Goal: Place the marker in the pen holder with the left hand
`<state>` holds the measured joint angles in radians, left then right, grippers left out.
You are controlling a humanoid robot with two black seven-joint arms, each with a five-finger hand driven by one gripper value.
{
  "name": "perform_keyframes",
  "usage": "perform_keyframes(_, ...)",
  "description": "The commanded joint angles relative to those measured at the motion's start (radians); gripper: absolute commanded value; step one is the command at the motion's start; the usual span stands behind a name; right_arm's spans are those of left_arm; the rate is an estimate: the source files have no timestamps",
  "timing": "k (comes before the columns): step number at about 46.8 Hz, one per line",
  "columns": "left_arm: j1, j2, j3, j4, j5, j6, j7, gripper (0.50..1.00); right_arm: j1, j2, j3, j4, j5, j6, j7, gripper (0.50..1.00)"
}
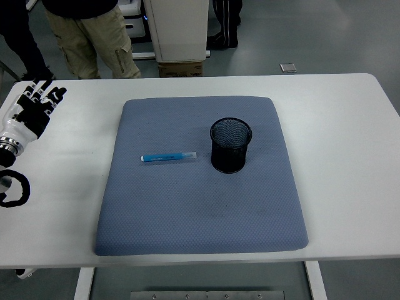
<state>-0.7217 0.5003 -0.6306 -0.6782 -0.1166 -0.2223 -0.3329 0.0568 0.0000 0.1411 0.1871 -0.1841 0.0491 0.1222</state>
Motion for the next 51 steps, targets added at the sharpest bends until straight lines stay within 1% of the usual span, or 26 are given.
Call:
perform_keyframes(1, 0.002, -0.002, 0.002, -0.001, 0.000, 0.000, 0.000, 1.000, 0.000, 0.000, 0.000, 0.000, 0.000, 0.000, -0.001, 1.000)
perform_keyframes(15, 0.004, 0.003, -0.001, -0.001, 0.000, -0.005, 0.000, 1.000, 0.000, 0.000, 0.000, 0.000, 0.000, 0.000, -0.001, 1.000)
perform_keyframes(20, 0.004, 0.009, -0.015, 0.000, -0.002, -0.040, 0.000, 1.000, 0.000, 0.000, 0.000, 0.000, 0.000, 0.000, 0.001, 1.000)
perform_keyframes(24, 0.004, 0.012, -0.029, 0.000, 0.002, -0.052, 0.000, 1.000, 0.000, 0.000, 0.000, 0.000, 0.000, 0.000, 0.001, 1.000)
perform_keyframes(36, 0.004, 0.009, -0.031, 0.000, -0.002, -0.052, 0.000, 1.000, 0.000, 0.000, 0.000, 0.000, 0.000, 0.000, -0.001, 1.000)
perform_keyframes(51, -0.018, -0.002, -0.031, 0.002, 0.002, -0.040, 0.002, 1.000, 0.000, 0.000, 0.000, 0.000, 0.000, 0.000, -0.001, 1.000)
